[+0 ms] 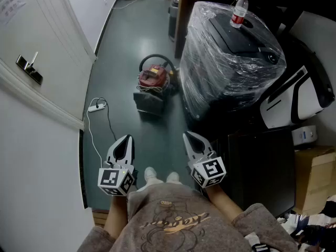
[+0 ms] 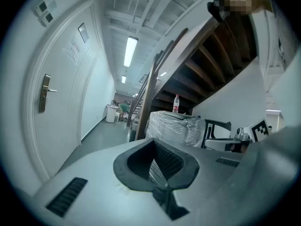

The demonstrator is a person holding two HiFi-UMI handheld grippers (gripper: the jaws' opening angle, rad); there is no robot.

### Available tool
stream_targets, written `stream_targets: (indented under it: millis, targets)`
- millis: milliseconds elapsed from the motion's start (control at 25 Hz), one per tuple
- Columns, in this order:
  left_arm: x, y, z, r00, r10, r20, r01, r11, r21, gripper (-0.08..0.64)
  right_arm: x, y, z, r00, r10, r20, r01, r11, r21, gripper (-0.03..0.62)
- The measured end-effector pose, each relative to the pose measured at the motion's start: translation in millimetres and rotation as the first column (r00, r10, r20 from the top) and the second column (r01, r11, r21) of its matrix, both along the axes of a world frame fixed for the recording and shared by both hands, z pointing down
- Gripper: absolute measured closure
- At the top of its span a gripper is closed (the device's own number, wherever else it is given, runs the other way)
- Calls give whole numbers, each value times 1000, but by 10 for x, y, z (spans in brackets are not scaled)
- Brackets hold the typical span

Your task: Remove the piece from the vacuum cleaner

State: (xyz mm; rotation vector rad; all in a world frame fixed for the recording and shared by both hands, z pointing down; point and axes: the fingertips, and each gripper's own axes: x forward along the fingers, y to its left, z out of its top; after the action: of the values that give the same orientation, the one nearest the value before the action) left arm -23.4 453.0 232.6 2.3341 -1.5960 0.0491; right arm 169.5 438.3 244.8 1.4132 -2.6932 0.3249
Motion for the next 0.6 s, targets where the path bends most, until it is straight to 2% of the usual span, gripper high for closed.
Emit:
stream_targets:
  millis: [160, 320, 600]
  targets:
    - [41, -39, 43, 1000, 2, 2, -2, 1000, -9, 561, -24, 11, -4, 999, -39, 30, 40, 999, -4, 597]
    - [49, -63, 79, 1000, -21, 0, 21, 1000, -7, 561, 10, 7, 64, 998, -69, 7, 69, 998, -8, 597]
    - [98, -268, 143, 999, -26, -36, 26, 1000, 4, 561, 116, -151, 233, 999, -53, -5, 53, 998, -38, 597]
